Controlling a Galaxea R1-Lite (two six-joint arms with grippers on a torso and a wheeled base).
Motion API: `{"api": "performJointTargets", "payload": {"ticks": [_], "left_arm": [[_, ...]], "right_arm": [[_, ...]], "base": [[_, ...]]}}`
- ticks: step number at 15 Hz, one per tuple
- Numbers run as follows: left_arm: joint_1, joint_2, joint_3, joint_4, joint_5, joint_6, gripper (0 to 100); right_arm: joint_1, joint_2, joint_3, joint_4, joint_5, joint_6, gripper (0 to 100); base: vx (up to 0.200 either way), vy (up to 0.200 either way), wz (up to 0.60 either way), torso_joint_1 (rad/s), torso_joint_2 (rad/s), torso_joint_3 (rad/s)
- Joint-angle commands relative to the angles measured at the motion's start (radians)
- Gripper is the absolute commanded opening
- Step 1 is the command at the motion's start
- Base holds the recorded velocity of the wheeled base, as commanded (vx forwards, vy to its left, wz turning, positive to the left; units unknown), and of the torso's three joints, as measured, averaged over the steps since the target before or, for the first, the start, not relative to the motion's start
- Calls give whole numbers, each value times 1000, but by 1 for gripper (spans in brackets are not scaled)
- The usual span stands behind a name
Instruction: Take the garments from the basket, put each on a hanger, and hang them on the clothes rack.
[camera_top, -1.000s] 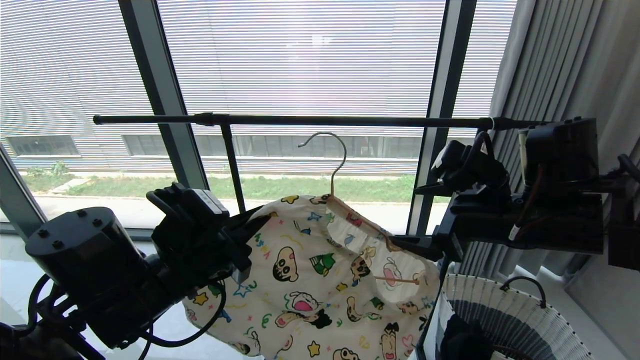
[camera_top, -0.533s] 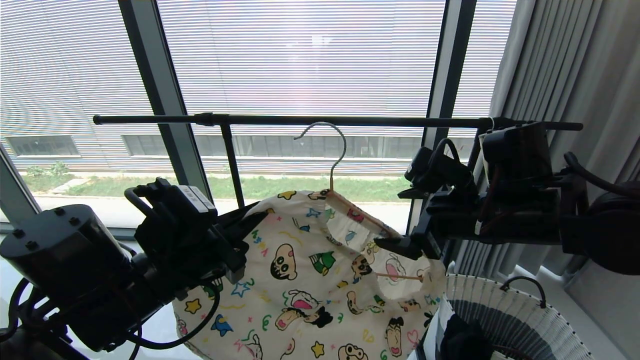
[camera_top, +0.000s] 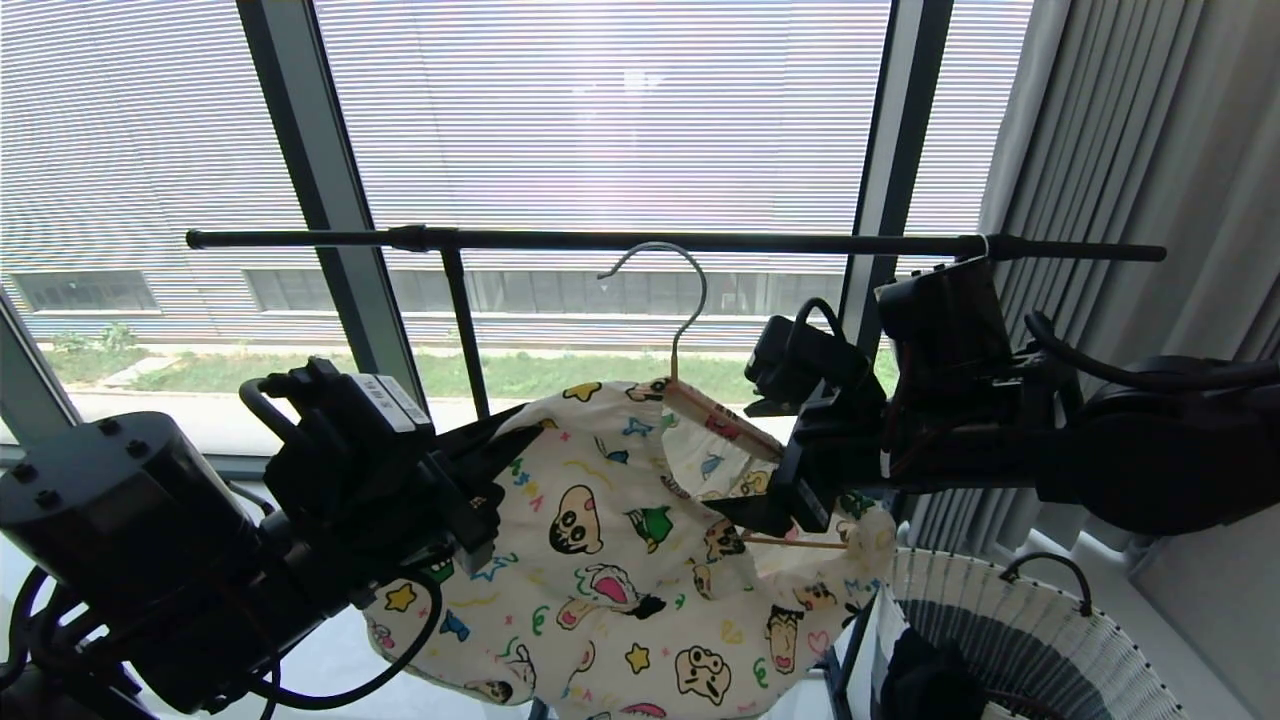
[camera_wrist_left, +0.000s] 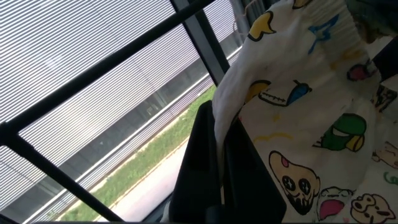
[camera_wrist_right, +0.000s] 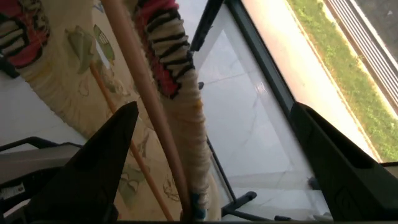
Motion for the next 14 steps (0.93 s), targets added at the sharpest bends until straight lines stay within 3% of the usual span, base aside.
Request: {"api": "performJointTargets", "payload": {"ticks": [1, 6, 7, 14], "left_arm": [[-13, -1, 0, -1, -1, 3, 0], [-21, -1, 0, -1, -1, 4, 0], [-21, -1, 1, -1, -1, 6, 0], [-22, 2, 6, -1, -1, 6, 0]], "right_arm": [[4, 10, -2, 12, 13, 0, 100], [3, 7, -2, 35, 33, 0, 100], [3, 7, -2, 35, 39, 0, 0], [3, -20, 5, 27, 55, 0, 0]], "base": [[0, 0, 0, 0, 0, 0], [0, 0, 0, 0, 0, 0], [0, 0, 0, 0, 0, 0], [0, 0, 0, 0, 0, 0]]}}
